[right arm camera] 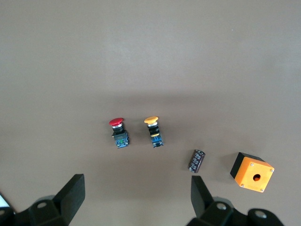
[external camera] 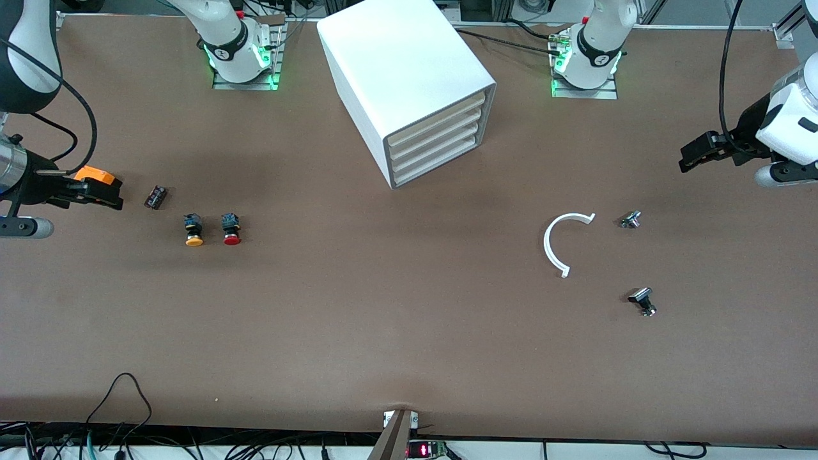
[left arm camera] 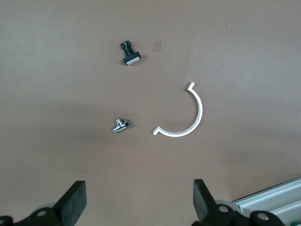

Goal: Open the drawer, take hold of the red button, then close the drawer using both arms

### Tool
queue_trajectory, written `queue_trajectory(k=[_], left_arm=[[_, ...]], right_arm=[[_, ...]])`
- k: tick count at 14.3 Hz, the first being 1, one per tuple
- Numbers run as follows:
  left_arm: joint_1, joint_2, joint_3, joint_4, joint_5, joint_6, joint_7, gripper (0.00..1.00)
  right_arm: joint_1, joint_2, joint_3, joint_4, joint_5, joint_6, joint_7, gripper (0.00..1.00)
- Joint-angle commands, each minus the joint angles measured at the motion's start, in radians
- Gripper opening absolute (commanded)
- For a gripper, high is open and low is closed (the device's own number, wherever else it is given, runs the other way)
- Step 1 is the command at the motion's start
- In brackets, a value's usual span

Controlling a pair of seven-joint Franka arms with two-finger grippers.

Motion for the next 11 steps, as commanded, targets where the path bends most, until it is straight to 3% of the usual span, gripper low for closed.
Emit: queue_trajectory(k=[1,4,7,11], left_arm=[[0.004,0.010,0.000,0.027,-0.016,-0.028,0.022,1.00],[0.004,0.010,-0.009,0.030,-0.007,-0.024,0.068,1.00],[0.006,0.011,-0.001,0.028,-0.007,-0.018,0.133,1.00],[0.006,0.014,0.000,0.031,-0.007,-0.016,0.134,1.00]], right_arm=[[0.024,-0.020,0.007,-0.009,-0.016,0.002,0.015,1.00],[0.014,-0.014,-0.002,-0.009,-0.017,0.021,-0.007,1.00],[0.025,-0.038,0.001,-0.009,-0.095,0.013,-0.002,1.00],[0.018,-0.083,-0.010,-0.050,-0.068,0.024,-0.013,1.00]])
